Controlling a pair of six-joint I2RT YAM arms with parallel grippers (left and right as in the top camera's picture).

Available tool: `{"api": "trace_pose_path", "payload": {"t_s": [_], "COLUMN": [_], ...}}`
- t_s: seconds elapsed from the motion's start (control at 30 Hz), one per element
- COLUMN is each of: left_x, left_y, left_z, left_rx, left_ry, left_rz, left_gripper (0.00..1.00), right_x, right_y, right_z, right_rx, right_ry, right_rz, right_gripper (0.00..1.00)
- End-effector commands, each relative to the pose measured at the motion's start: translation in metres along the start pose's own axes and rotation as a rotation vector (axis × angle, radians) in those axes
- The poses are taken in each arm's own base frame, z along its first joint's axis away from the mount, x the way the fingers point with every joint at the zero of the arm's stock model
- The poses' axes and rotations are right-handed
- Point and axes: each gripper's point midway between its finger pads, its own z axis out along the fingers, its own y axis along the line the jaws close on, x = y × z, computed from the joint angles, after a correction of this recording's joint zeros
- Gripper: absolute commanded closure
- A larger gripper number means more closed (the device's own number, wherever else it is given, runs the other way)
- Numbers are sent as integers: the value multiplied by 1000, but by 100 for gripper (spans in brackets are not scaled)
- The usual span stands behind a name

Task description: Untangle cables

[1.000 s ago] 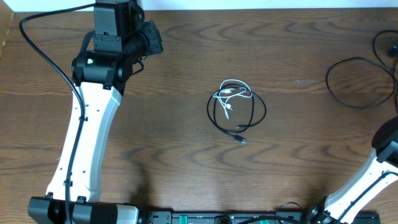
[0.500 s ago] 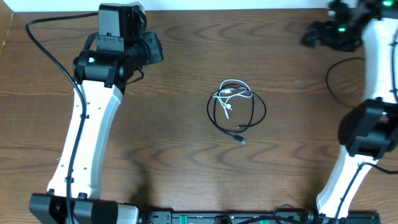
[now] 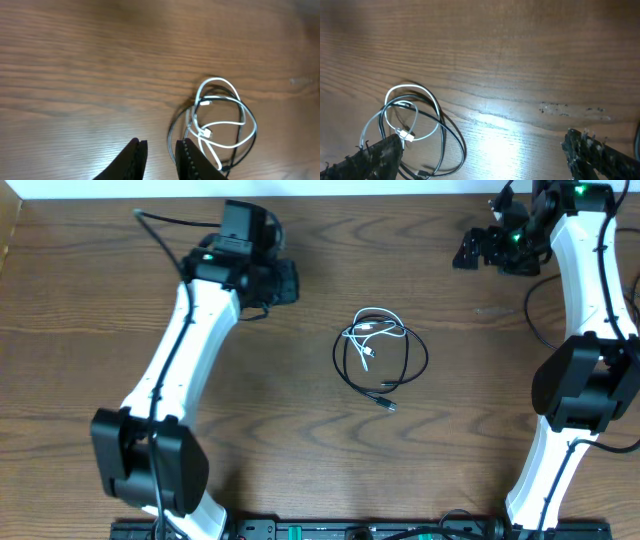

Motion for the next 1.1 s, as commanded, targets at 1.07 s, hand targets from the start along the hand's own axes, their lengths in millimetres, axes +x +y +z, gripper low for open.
{"api": "trace_pose_path", "payload": {"t_s": [1.07], "left_x": [78], "left_y": [-81], "left_z": [119], "left_rx": [-1], "left_ry": [188], "left_rz": [89], "left_gripper": [36], "right_x": [3], "right_y": [-5], "right_z": [8], "right_rx": [14], "right_ry": [5], "right_rz": [21], "right_gripper": [1]}}
